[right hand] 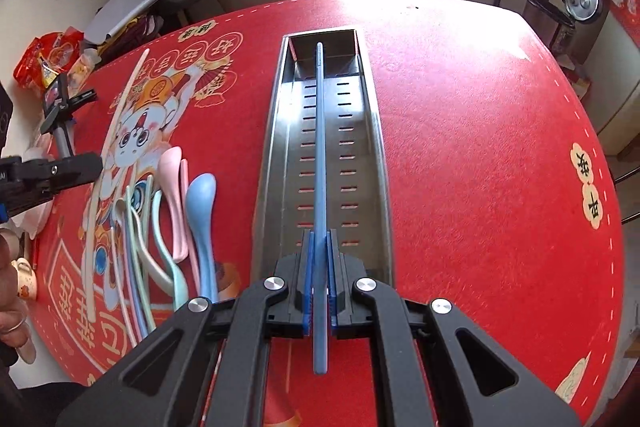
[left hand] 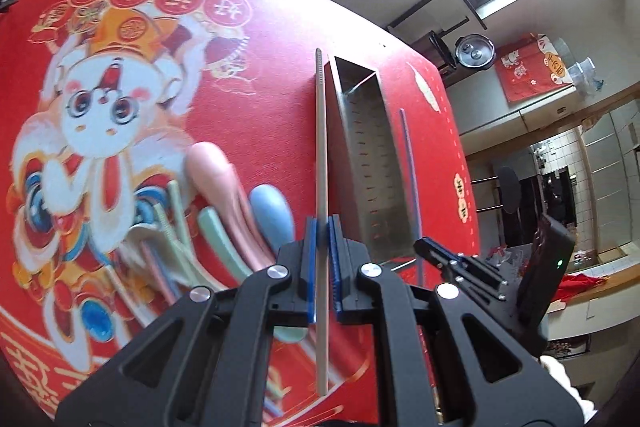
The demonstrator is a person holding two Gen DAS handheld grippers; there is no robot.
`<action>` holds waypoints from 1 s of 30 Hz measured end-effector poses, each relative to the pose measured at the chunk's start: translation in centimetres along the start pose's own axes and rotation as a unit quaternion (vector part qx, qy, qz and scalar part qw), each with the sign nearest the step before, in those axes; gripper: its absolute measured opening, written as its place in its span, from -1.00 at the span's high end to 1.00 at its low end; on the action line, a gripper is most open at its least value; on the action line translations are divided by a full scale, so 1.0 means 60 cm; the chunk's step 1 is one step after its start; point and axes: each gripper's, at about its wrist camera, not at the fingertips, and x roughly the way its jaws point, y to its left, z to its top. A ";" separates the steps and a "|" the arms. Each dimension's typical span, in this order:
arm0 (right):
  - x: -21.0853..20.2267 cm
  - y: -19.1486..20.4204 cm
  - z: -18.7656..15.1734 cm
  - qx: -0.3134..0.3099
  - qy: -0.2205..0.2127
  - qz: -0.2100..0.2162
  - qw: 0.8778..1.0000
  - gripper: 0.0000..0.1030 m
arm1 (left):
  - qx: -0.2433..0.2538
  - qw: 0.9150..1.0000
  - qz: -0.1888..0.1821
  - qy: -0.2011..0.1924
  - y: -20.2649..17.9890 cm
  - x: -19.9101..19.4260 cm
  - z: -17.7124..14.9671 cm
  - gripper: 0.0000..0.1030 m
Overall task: Organize utensils
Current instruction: 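Lower both chopsticks into the steel tray and open both tools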
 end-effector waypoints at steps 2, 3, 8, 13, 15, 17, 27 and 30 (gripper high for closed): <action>0.011 -0.007 0.018 -0.002 0.005 -0.006 1.000 0.88 | -0.004 1.000 -0.007 0.005 -0.028 0.034 0.031 0.80; 0.018 -0.010 0.026 -0.003 0.008 -0.008 1.000 0.88 | -0.005 1.000 -0.010 0.009 -0.042 0.052 0.046 0.80; 0.049 -0.020 0.049 0.000 0.029 -0.019 0.999 0.88 | -0.034 0.998 -0.002 0.047 -0.078 0.145 0.100 0.80; 0.068 -0.027 0.059 0.010 0.040 -0.017 0.999 0.88 | -0.062 0.996 0.012 0.067 -0.081 0.209 0.124 0.80; 0.072 -0.029 0.062 0.012 0.042 -0.017 0.999 0.88 | -0.062 0.995 0.022 0.071 -0.081 0.225 0.131 0.80; 0.076 -0.031 0.065 0.013 0.044 -0.016 0.999 0.88 | -0.058 0.995 0.034 0.077 -0.080 0.240 0.135 0.80; 0.088 -0.043 0.072 0.027 0.047 -0.015 0.998 0.87 | -0.024 0.994 0.073 0.084 -0.088 0.266 0.146 0.80; 0.076 -0.043 0.072 0.033 0.037 -0.017 0.999 0.86 | -0.006 0.994 0.077 0.079 -0.090 0.253 0.149 0.75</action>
